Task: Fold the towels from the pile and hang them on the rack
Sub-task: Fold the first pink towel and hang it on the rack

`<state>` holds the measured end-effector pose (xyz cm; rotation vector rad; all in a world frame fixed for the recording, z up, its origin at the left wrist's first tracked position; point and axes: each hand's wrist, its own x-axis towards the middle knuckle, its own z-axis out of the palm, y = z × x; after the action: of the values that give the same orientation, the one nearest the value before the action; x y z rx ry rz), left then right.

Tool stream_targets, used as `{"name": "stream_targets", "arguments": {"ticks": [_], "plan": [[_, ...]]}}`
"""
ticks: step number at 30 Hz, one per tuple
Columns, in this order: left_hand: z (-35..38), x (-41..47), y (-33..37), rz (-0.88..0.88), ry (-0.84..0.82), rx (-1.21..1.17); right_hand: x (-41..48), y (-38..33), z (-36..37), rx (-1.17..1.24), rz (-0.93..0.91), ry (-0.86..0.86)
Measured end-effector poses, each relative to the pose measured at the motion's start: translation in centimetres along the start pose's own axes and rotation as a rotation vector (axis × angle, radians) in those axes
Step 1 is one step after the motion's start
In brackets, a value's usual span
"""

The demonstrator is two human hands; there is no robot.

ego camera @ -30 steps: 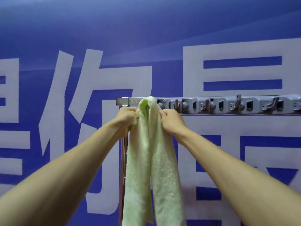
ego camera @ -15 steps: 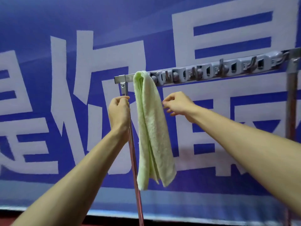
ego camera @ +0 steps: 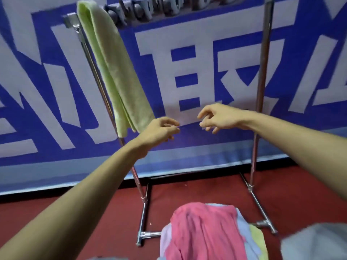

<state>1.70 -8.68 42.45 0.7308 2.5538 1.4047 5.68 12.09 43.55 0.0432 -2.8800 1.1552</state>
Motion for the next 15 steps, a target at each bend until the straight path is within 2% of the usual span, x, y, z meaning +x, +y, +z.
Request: {"name": "stream_targets", "arguments": {"ticks": [8,15], "plan": [[12.1,1.4,-11.8,-0.197,-0.248,0.124,0.5,15.9,7.5,0.151,0.326,-0.143],[20.6,3.5,-20.4,-0.305,-0.409,0.144,1.6,27.9,15.2,0.163,0.535,-0.185]]}}
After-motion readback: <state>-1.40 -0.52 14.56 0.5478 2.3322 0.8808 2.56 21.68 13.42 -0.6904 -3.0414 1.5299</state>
